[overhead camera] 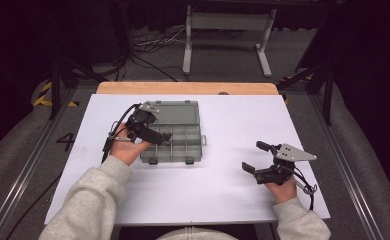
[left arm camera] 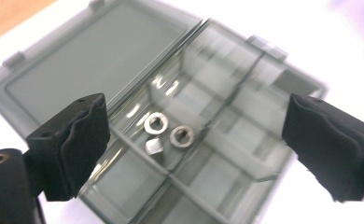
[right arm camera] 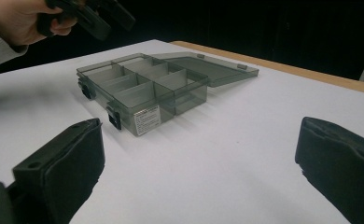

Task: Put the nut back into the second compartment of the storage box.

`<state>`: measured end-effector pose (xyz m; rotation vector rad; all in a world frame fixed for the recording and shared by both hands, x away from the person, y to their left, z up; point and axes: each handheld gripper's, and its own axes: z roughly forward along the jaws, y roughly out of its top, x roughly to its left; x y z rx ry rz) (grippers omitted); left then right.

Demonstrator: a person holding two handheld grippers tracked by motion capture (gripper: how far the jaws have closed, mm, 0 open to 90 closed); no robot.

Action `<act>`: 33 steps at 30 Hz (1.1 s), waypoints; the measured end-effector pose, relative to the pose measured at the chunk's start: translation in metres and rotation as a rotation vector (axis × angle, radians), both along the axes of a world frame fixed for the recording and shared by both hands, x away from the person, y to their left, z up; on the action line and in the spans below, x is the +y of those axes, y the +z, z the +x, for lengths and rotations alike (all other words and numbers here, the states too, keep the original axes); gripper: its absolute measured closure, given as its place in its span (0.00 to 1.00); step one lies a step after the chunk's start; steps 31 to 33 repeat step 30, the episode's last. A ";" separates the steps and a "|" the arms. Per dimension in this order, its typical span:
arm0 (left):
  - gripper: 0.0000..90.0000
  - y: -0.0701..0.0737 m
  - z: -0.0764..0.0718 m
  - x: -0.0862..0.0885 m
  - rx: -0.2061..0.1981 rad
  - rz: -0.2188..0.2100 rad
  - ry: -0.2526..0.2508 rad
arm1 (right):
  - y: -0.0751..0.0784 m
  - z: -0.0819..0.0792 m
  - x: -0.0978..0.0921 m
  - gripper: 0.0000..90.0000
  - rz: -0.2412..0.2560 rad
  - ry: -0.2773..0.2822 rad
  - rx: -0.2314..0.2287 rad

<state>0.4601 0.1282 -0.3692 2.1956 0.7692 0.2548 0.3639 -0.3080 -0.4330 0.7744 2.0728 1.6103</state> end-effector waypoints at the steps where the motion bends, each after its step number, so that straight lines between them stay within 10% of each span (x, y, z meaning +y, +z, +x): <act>1: 0.08 0.001 -0.005 0.003 -0.017 -0.033 -0.011 | 0.000 0.000 0.000 0.02 0.000 -0.001 -0.001; 7: 0.04 0.003 -0.042 0.025 -0.154 -0.187 -0.030 | 0.002 0.000 -0.001 0.02 0.001 -0.007 -0.009; 17: 0.01 -0.022 -0.090 0.064 -0.254 -0.403 0.008 | 0.004 -0.001 -0.001 0.02 -0.006 -0.004 -0.020; 33: 0.00 -0.048 -0.119 0.094 -0.275 -0.425 0.084 | 0.006 -0.004 -0.002 0.02 -0.011 -0.005 -0.034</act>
